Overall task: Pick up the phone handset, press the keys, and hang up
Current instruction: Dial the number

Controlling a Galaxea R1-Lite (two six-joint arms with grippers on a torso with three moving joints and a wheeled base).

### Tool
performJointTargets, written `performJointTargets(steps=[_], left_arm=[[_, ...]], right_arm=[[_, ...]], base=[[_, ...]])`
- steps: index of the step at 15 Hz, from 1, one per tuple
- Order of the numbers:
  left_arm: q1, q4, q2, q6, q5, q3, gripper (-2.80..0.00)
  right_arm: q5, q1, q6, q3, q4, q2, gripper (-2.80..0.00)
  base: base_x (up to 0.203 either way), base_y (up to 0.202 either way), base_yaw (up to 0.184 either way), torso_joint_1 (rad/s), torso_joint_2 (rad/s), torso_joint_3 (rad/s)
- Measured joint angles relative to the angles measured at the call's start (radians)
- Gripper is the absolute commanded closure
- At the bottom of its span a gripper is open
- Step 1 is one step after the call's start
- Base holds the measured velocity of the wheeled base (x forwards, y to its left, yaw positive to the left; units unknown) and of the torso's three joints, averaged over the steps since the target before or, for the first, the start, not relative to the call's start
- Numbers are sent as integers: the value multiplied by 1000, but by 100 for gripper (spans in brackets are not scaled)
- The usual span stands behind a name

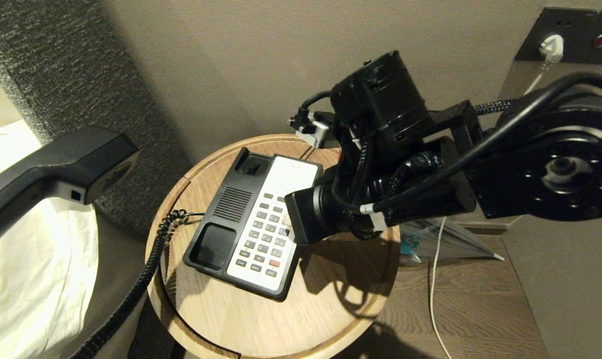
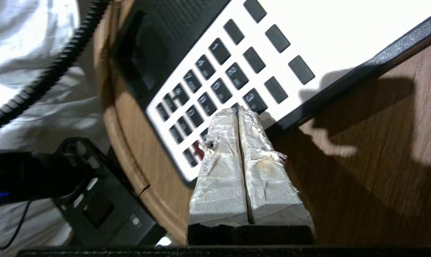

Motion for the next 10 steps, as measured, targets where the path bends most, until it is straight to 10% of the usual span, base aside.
performJointTargets(steps=[10], left_arm=[[0, 3, -19, -4, -1, -5, 0]], right_arm=[[-27, 0, 1, -109, 11, 92, 0]], base=[[0, 0, 0, 0, 0, 0]])
